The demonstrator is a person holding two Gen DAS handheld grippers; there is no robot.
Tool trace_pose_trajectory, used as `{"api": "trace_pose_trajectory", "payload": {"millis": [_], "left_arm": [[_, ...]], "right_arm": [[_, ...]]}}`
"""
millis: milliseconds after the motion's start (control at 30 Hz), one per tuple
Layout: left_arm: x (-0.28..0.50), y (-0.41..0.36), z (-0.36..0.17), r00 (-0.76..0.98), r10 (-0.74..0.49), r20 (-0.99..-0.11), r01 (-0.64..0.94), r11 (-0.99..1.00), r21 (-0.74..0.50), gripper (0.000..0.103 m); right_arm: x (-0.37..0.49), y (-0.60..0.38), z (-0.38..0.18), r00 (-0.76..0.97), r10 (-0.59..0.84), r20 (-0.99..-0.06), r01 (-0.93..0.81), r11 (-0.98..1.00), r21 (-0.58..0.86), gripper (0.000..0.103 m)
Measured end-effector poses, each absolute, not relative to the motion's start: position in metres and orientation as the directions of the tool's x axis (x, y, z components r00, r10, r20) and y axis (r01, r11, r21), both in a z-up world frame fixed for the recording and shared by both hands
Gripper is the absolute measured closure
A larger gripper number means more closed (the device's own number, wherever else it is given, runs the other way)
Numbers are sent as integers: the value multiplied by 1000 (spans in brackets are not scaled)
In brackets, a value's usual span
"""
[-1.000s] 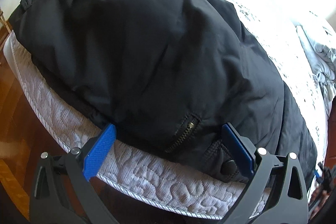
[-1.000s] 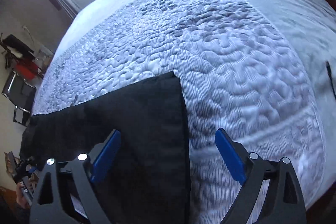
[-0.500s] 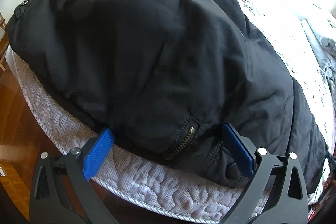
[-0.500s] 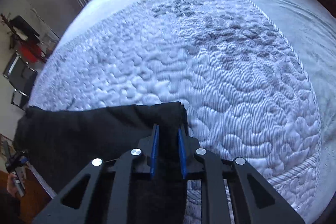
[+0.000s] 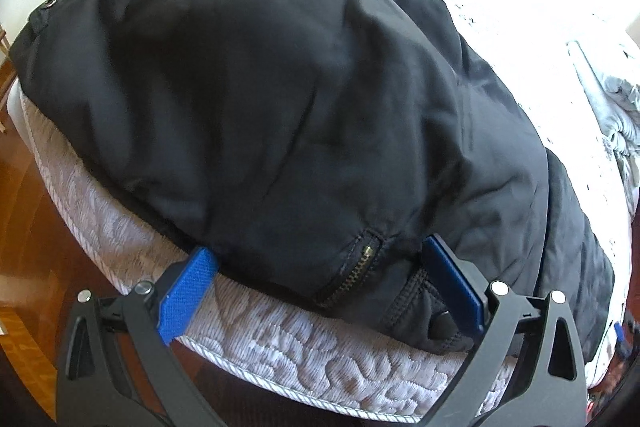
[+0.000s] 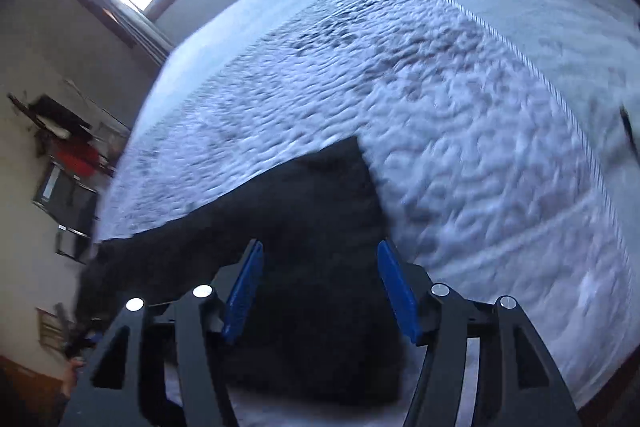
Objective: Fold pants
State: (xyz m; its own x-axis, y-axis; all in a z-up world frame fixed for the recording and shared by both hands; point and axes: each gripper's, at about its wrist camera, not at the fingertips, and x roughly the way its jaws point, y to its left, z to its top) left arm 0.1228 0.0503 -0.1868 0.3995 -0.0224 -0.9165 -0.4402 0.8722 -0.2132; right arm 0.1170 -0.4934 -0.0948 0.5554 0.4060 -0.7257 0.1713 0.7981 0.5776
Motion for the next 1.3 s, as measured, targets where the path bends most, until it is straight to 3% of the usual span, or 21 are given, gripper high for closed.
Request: {"api": "trace_pose_trajectory", "payload": {"millis": [300,500,633,767,800,867,933,1033,1300], "left_arm": [[99,82,-184,424,-13,-905,-448,866,-223,3],[98,93,-180,413,-53,-909,-402,885,-234,2],[94,99,-171,432,-26,-902,-423,877,-228,3],[87,114,-165,452,-3,-892,-438,871,-224,3],[86,121,-165,442,22,-897,-450,871,-200,3],[85,133,-167,426,53,-903,-477,862,-174,3],[85,152,-174,407,81,-910,-524,836,-160,3],[88,178,-184,417,55,-907,-580,784,-219,2],[109,161,-183,404,76,-912,-540,825,-170,2]], "right_arm": [[55,-417,-158,421,616,-666,397,535,746,42],[64,-423,-185,471,526,-708,513,490,705,39],[71,-427,-188,525,490,-696,520,463,718,39],[72,-440,-199,603,466,-647,571,314,758,39],[75,-440,-198,621,461,-634,563,300,770,42],[82,-436,-188,618,444,-649,527,379,761,64],[92,-427,-172,599,399,-694,493,499,712,76],[104,-426,-166,575,387,-721,485,549,681,89],[114,-465,-123,652,386,-653,405,551,730,96]]}}
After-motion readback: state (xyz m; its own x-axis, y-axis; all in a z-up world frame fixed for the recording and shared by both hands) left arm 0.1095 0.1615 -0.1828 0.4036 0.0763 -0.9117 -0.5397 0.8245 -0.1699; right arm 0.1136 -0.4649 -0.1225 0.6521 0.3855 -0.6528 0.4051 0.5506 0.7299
